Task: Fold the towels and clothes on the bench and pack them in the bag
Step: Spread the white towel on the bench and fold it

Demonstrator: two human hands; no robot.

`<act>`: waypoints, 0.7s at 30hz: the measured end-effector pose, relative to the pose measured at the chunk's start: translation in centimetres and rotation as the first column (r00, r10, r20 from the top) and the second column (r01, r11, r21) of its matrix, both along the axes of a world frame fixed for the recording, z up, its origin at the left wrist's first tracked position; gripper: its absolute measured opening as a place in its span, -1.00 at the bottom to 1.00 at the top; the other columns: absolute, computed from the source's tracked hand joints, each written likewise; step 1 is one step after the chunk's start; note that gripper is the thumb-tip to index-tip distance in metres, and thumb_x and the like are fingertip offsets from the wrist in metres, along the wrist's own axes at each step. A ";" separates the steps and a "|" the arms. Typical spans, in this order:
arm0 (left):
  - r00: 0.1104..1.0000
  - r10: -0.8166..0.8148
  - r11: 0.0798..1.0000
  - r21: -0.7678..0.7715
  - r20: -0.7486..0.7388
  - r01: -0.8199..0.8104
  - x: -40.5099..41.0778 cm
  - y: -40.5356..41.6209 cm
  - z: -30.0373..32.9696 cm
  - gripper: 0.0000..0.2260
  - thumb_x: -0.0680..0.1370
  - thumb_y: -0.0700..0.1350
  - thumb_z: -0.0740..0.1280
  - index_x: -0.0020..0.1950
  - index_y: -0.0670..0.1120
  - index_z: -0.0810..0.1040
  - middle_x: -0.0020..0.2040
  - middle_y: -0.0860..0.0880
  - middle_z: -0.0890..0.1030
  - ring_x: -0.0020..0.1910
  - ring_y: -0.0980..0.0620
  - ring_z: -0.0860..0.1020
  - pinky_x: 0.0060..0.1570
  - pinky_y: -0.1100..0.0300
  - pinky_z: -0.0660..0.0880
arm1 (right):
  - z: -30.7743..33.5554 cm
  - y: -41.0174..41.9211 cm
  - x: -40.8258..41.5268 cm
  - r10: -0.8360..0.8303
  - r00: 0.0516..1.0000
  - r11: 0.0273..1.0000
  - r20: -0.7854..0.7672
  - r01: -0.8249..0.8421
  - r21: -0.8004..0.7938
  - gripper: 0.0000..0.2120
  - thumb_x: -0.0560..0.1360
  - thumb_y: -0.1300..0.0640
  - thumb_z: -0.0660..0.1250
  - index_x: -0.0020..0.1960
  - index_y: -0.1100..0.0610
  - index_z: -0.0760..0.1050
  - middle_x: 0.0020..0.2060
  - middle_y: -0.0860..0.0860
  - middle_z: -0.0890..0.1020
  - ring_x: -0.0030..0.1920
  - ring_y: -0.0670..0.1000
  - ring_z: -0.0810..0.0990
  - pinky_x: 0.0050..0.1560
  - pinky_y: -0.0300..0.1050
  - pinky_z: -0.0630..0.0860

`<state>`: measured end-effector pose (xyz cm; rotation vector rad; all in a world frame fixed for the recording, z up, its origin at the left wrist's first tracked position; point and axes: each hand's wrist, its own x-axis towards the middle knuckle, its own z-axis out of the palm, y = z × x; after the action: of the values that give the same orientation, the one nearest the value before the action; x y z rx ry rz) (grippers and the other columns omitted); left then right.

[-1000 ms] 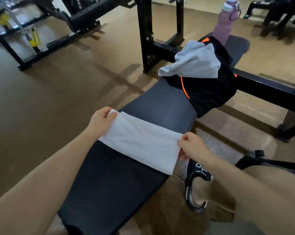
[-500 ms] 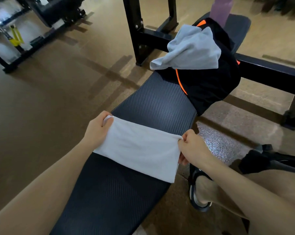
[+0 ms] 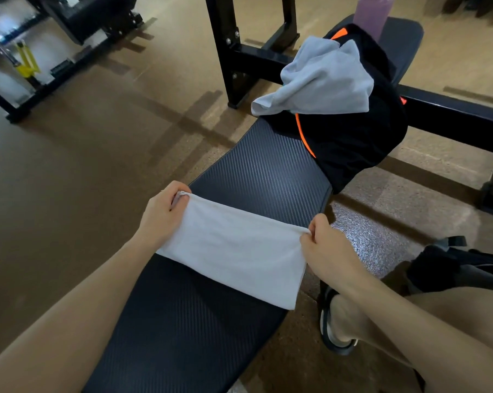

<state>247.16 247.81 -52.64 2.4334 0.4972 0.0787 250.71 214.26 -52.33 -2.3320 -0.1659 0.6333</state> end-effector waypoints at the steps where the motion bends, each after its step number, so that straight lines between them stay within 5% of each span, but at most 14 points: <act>1: 1.000 -0.008 1.000 0.018 -0.004 0.008 0.1 0.1 -0.1 -0.86 0.67 -0.08 0.18 0.02 0.12 0.50 -0.06 0.13 0.60 -0.05 0.15 0.55 -0.05 0.08 0.49 | -0.1 0.0 0.1 -0.009 1.000 1.000 -0.016 0.009 0.008 -0.90 0.63 0.10 0.13 -0.05 0.07 0.27 -0.25 0.07 0.56 -0.27 0.06 0.57 -0.28 0.02 0.47; 11: 0.996 -0.027 0.978 0.204 -0.084 0.044 0.3 -0.5 -0.9 -0.86 0.71 -0.02 0.06 0.10 0.18 0.38 0.04 0.15 0.51 0.00 0.07 0.50 -0.02 0.03 0.39 | -0.6 0.1 0.5 -0.054 0.998 0.998 -0.041 0.056 0.040 -0.92 0.64 0.14 0.11 -0.03 0.09 0.26 -0.22 0.11 0.59 -0.26 0.12 0.64 -0.18 0.16 0.62; 16: 0.993 -0.035 0.955 0.288 -0.117 0.068 0.5 -0.8 -1.1 -0.87 0.71 -0.01 0.05 0.10 0.17 0.36 0.06 0.14 0.47 -0.07 0.02 0.51 -0.06 0.04 0.38 | -1.1 0.3 0.5 -0.049 0.998 0.999 -0.044 0.049 0.010 -0.92 0.65 0.12 0.12 0.02 0.11 0.27 -0.22 0.09 0.56 -0.27 0.07 0.59 -0.27 0.07 0.57; 21: 0.987 -0.003 0.900 0.429 -0.162 0.073 0.7 -1.2 -1.2 -0.71 0.70 -0.03 0.08 0.43 0.10 0.30 0.24 -0.01 0.43 0.02 -0.12 0.55 -0.06 -0.07 0.51 | -1.3 -0.1 0.7 -0.058 0.997 0.997 0.054 0.061 -0.053 -0.86 0.61 0.09 0.20 0.08 0.12 0.27 -0.17 0.07 0.56 -0.26 0.04 0.53 -0.28 -0.01 0.45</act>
<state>247.82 246.60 -53.81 2.9042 0.5476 -0.0245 251.38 214.11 -53.64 -2.3981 -0.1041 0.5536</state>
